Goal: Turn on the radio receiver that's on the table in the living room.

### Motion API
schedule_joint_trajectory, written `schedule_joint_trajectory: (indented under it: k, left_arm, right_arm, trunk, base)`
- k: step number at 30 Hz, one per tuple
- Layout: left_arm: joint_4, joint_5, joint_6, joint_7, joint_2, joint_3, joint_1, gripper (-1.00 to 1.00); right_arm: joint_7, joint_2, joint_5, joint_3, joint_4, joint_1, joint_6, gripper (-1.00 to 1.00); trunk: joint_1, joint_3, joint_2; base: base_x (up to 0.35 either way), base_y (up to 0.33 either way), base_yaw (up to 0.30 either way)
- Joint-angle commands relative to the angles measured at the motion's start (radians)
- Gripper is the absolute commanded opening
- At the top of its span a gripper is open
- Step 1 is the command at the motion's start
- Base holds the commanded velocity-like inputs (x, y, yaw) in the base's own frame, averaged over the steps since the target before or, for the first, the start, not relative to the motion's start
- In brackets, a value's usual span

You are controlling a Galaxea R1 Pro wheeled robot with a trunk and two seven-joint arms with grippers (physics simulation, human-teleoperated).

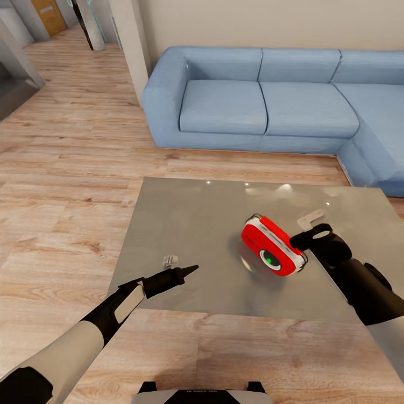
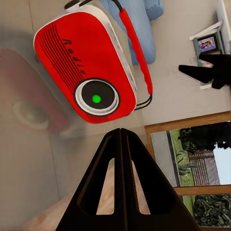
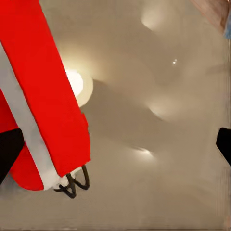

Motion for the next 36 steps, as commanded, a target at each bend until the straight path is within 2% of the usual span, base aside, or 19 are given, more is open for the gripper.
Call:
schedule_joint_trajectory:
  k: [1, 4, 6, 11, 32, 36]
  left_arm:
    - [0.0, 0.0, 0.0, 0.0, 0.0, 0.0, 0.0, -1.0]
    - [0.0, 0.0, 0.0, 0.0, -0.001, 0.0, 0.0, -1.0]
    - [0.0, 0.0, 0.0, 0.0, -0.001, 0.0, 0.0, -1.0]
    - [0.0, 0.0, 0.0, 0.0, -0.001, 0.0, 0.0, -1.0]
    - [0.0, -0.001, 0.004, 0.001, 0.0, 0.0, 0.0, -1.0]
    - [0.0, -0.001, 0.011, 0.0, 0.001, -0.001, 0.0, -1.0]
  right_arm:
    - [0.0, -0.001, -0.001, -0.001, -0.04, 0.0, 0.037, 1.0]
    - [-0.001, -0.012, -0.001, -0.002, -0.108, 0.0, 0.037, 1.0]
    - [-0.001, -0.034, -0.001, -0.003, -0.142, 0.0, 0.037, 1.0]
    - [0.0, -0.063, -0.001, -0.004, -0.168, 0.0, 0.037, 1.0]
    - [-0.001, -0.07, 0.001, -0.005, -0.172, 0.0, 0.037, 1.0]
    - [-0.002, -0.069, 0.001, -0.004, -0.172, 0.0, 0.037, 1.0]
  trunk:
    - [0.0, 0.0, 0.0]
    - [0.0, 0.0, 0.0]
    - [0.0, 0.0, 0.0]
    - [0.0, 0.0, 0.0]
    - [0.0, 0.0, 0.0]
    - [0.0, 0.0, 0.0]
  base:
    - [0.0, 0.0, 0.0]
    - [0.0, 0.0, 0.0]
    - [0.0, 0.0, 0.0]
    - [0.0, 0.0, 0.0]
    - [-0.001, 0.0, 0.0]
    - [-0.202, 0.0, 0.0]
